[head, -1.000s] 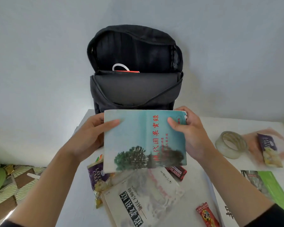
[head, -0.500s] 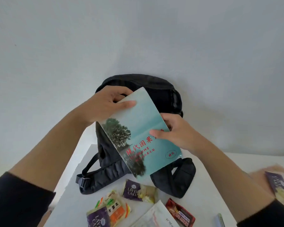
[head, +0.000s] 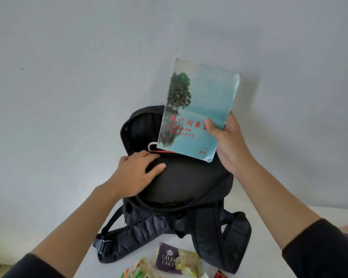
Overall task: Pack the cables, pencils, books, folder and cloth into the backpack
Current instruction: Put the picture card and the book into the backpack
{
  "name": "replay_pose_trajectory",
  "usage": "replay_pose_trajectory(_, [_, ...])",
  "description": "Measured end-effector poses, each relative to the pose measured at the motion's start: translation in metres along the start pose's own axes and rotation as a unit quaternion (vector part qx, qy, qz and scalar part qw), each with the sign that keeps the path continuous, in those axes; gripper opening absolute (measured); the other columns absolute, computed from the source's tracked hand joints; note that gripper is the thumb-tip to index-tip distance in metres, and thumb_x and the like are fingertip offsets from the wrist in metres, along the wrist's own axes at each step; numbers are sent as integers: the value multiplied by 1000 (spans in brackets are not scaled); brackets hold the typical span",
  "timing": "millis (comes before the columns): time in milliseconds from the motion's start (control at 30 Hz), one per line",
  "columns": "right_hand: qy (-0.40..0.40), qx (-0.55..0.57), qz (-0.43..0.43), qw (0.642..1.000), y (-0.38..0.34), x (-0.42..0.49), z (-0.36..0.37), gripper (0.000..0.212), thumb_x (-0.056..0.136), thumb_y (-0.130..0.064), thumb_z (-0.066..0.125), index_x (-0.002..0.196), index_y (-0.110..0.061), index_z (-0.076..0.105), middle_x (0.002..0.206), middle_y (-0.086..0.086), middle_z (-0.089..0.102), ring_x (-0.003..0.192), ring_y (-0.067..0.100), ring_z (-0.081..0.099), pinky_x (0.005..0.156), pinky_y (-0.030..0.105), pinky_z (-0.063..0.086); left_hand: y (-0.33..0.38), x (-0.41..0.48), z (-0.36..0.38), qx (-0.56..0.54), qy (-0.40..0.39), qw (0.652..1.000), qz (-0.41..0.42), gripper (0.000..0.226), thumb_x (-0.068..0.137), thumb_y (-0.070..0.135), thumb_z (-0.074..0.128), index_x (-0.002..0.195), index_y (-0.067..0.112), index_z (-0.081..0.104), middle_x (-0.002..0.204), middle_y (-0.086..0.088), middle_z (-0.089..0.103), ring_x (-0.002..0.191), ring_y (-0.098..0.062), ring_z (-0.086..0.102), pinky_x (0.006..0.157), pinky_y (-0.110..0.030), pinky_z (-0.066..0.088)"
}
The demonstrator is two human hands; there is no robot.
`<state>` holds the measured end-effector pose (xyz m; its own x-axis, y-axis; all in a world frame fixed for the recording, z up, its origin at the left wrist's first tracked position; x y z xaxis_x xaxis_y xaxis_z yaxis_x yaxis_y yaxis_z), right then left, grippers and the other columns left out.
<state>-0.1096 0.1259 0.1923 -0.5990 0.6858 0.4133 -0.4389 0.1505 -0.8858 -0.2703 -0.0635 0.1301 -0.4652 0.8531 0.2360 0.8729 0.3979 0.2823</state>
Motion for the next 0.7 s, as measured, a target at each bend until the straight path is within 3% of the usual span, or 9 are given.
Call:
replay_pose_trajectory(133, [-43,-107,19,993,17,12,24,35,101,-8,61,134,-18,56,123,-1,72,110,15,71,96,42,58,-3,-6,12,-5,7,999,34,86,74,96,26,135,40,51,127,22,50,125,-4,44,106,-32,20])
replay_pose_trajectory(267, [-91,-191,-1,977,22,23,35,38,102,-11,61,136,-25,55,124,-9,70,109,4,69,92,28,58,-14,-12,11,-50,39,997,54,90,63,103,35,126,44,59,118,28,55,119,4,47,101,-27,20])
replay_pose_trajectory(400, [-178,-253,19,951,37,20,40,35,101,-10,62,127,-32,57,121,-13,71,109,-1,67,87,16,53,-16,-17,11,-86,89,990,66,67,71,91,50,117,44,62,108,28,60,110,5,50,100,-28,23])
replay_pose_trajectory(500, [-186,-242,18,952,52,12,55,33,101,-10,62,129,-27,57,122,-13,69,113,-2,65,92,18,52,-13,-19,18,-96,147,981,83,58,79,80,55,118,38,67,109,24,64,112,1,52,100,-31,25])
replay_pose_trajectory(567, [-167,-217,26,961,58,10,66,31,100,-14,64,128,-23,59,122,-11,70,114,2,65,97,26,54,-11,-18,21,-81,166,979,89,54,83,76,55,116,35,68,106,22,64,108,-4,54,98,-34,27])
replay_pose_trajectory(633, [-130,-189,52,972,59,13,72,23,96,-28,69,118,-21,67,113,-6,75,107,9,70,97,40,57,-11,-15,20,-76,163,980,83,55,84,77,53,117,36,67,107,22,63,110,-5,54,98,-34,27])
replay_pose_trajectory(700, [-98,-195,57,974,57,14,71,35,90,-51,70,101,-18,75,99,-3,78,95,14,74,88,44,61,-14,-13,19,-75,151,983,79,58,84,79,51,121,37,65,114,24,63,116,-3,52,100,-34,26])
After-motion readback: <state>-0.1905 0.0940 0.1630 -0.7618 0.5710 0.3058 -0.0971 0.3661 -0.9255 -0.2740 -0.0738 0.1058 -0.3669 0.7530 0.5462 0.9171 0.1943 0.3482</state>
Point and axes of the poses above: each hand's wrist, its own x-axis towards the middle knuckle, its own z-axis out of the palm, y = z × x, the point moved 3 cm from there along x, towards the middle knuckle
